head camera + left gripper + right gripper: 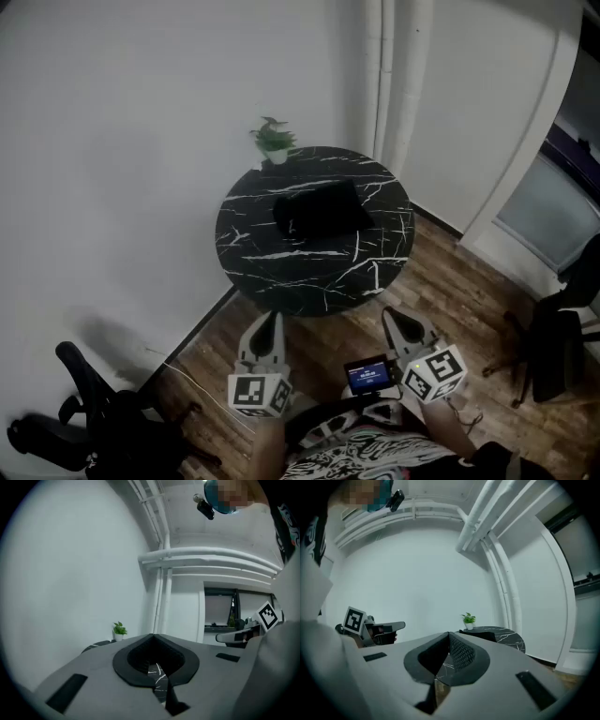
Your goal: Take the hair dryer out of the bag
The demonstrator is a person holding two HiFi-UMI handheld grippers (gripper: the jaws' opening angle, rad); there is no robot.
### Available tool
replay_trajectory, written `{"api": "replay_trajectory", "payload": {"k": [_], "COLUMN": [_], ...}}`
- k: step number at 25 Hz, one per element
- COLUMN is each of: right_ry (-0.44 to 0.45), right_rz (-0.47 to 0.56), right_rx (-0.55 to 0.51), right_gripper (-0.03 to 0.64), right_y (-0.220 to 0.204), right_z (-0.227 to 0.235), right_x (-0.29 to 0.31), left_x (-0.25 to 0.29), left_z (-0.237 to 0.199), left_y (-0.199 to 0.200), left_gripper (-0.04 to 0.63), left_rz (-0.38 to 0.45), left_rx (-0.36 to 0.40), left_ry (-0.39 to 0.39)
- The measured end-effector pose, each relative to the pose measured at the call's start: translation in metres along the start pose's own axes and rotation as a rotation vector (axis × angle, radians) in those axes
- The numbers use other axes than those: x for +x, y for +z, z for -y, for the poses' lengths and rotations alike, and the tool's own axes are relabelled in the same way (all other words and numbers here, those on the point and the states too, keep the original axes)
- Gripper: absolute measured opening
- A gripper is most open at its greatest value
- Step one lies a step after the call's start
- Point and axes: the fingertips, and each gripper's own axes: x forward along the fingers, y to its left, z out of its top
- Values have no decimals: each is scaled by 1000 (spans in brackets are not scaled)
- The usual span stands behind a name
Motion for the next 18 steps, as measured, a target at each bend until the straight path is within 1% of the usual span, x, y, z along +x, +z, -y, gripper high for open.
{"api": "replay_trajectory", "payload": {"k": [7,11,15,18], "right_ry": [1,3,20,-3], "right_rz": [17,14,11,4], "right_rx": [-17,-37,-56,-57], "right_gripper": [18,18,18,18], "right_y": [5,6,9,9], "right_z": [3,6,9,17], "right_x": [7,9,12,12], "left_x": [5,8,9,9], "left_z": [-4,-5,-12,-14], "left_y": [-4,-8,-11,-11], "left_gripper": [10,10,9,9], "left_rz": [-1,-9,-21,-13], "left_rx": [1,25,40,38], "left_ry": [-2,0,22,32]}}
